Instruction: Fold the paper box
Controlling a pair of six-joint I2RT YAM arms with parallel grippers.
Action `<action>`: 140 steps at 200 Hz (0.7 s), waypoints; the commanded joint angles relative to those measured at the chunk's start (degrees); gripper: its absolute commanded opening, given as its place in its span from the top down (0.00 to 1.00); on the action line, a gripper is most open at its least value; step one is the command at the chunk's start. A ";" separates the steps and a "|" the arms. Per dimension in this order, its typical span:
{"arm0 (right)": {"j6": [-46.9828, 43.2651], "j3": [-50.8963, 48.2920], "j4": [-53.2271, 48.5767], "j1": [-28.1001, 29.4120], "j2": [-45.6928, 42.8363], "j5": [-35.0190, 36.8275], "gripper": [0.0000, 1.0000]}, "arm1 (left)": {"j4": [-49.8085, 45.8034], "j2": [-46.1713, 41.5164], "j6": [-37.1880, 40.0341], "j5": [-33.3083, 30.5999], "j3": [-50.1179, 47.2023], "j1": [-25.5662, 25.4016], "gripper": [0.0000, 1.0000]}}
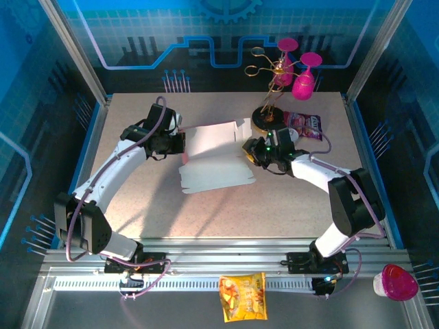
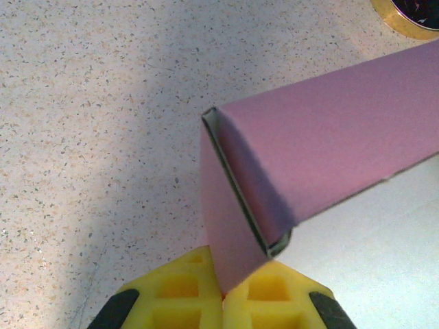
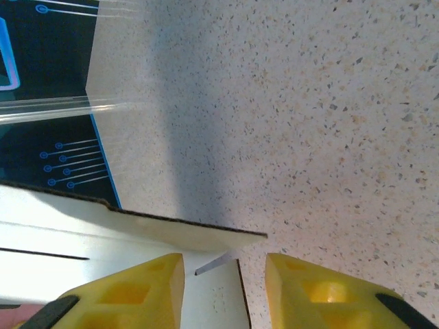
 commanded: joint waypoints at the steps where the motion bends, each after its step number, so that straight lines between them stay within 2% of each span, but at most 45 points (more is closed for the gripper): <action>1: -1.69 0.51 -2.21 0.59 -1.69 -0.35 0.63 | 0.46 -0.87 0.33 0.87 -0.06 -0.12 1.00; 61: -1.01 3.79 -1.98 1.71 0.23 -1.78 0.76 | 0.62 -0.47 0.31 1.26 -0.15 -0.08 1.00; 140: -4.77 10.86 -7.43 3.00 3.59 -6.01 0.80 | 1.19 0.39 0.06 1.49 0.33 -0.16 1.00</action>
